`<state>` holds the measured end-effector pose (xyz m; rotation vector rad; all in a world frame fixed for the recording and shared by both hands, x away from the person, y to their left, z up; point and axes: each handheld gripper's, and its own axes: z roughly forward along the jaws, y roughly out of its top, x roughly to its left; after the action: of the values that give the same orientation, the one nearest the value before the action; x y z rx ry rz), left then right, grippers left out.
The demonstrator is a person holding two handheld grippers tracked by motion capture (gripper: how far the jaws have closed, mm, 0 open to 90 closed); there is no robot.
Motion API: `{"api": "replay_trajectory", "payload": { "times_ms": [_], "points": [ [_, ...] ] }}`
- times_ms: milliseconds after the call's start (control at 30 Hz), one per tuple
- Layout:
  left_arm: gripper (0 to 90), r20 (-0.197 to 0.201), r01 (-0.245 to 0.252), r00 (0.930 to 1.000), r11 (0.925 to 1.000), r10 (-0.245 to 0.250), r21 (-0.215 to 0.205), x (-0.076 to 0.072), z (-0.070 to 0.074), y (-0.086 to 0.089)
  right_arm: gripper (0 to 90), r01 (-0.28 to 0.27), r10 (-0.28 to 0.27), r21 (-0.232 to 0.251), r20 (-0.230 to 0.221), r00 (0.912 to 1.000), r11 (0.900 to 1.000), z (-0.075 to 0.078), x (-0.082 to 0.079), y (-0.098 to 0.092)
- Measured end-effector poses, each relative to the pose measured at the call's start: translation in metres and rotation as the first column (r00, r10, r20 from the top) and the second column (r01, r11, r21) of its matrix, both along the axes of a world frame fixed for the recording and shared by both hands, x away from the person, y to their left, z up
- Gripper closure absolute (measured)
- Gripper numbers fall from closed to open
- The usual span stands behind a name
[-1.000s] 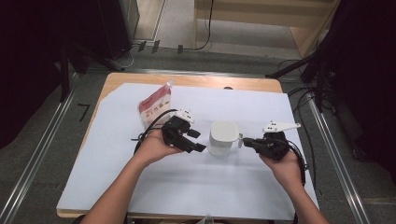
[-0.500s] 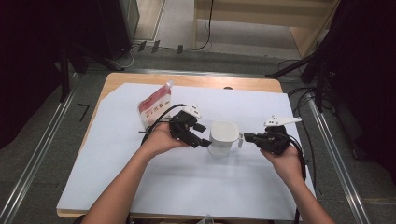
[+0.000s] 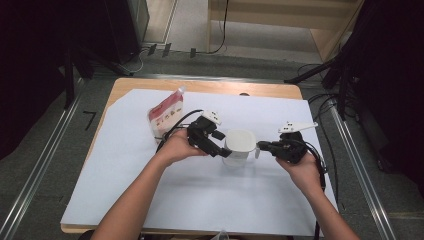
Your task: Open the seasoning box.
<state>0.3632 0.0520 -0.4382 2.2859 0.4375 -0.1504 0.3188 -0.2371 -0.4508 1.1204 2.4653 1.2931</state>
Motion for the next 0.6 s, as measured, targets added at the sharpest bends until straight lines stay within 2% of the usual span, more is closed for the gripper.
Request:
{"api": "replay_trajectory", "payload": {
  "times_ms": [133,367,467,600],
  "points": [
    [22.2,0.011,0.000,0.9999,1.0000,0.000,0.000,0.001,-0.002,-0.004,90.0,0.004,-0.003,-0.013,0.011,0.9999,1.000,0.000,-0.001,0.001],
    [17.5,0.035,0.002,0.9994,1.0000,-0.002,0.002,0.002,-0.006,-0.011,90.0,0.006,-0.006,-0.005,0.009,0.9999,1.000,-0.001,-0.002,0.001],
    [15.9,0.030,0.007,0.9995,1.0000,-0.007,-0.005,0.003,-0.006,-0.013,90.0,0.009,-0.009,-0.004,0.012,0.9999,1.000,-0.001,-0.002,0.001],
    [14.5,0.039,0.024,0.9990,0.9995,-0.024,0.019,0.004,-0.004,-0.018,90.0,0.015,-0.015,-0.005,0.012,0.9998,1.000,-0.001,-0.003,0.001]
  ]
}}
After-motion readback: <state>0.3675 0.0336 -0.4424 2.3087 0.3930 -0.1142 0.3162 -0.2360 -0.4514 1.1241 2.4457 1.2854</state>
